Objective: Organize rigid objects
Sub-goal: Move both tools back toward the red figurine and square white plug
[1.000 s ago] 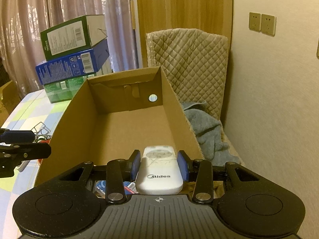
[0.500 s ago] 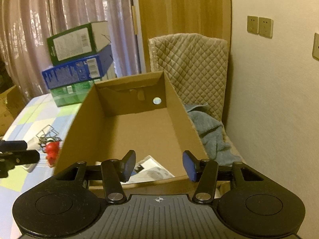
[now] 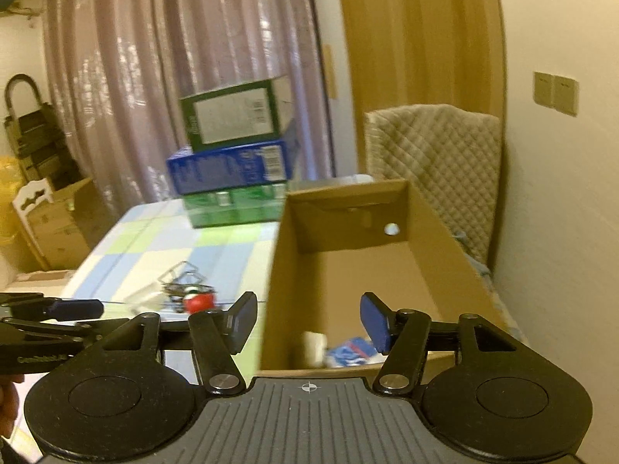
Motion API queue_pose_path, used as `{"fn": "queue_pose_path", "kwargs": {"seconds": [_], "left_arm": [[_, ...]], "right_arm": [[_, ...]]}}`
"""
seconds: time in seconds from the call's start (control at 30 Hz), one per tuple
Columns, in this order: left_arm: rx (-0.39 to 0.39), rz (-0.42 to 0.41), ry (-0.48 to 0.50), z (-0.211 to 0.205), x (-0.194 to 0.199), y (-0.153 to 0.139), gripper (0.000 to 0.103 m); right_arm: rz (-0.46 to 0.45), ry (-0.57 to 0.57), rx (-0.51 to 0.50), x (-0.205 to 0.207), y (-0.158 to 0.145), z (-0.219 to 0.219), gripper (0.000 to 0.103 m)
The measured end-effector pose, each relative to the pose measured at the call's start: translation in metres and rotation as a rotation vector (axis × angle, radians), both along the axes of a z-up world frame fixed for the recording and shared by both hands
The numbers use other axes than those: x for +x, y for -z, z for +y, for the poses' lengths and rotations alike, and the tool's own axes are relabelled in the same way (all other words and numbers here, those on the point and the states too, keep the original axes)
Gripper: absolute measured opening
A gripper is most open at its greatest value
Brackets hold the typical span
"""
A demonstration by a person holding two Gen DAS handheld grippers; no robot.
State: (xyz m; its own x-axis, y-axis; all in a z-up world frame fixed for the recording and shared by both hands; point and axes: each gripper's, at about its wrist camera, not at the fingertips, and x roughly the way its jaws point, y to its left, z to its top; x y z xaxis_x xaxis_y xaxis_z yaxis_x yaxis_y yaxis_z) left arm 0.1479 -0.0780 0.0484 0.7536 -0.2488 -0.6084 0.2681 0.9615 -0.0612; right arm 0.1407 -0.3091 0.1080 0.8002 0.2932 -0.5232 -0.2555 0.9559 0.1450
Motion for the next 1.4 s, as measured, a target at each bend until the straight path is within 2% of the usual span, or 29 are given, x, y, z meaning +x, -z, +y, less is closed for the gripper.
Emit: {"fn": "queue_pose_path", "kwargs": {"seconds": [0.33,0.43,0.67,1.1,1.4], "left_arm": [[0.016,-0.001,-0.093,0.069,-0.019,0.011,0.055],[0.024,0.005,-0.129,0.09,-0.02,0.018,0.056],[0.041,0.033,-0.173,0.122,-0.014,0.041,0.057],[0.045,0.101,-0.184,0.142,0.035,0.084,0.059],[0.037,0.138,-0.121,0.133,0.075,0.107,0.063]], "right_arm": [[-0.031,-0.128,-0.001,-0.02,0.009,0.063,0.061],[-0.036,-0.167,-0.025,-0.022,0.021,0.083,0.062],[0.017,-0.198,-0.043,-0.011,0.061,0.115,0.063],[0.086,-0.219,-0.06,0.049,0.11,0.148,0.063],[0.155,-0.224,-0.06,0.096,0.149,0.16,0.063]]}}
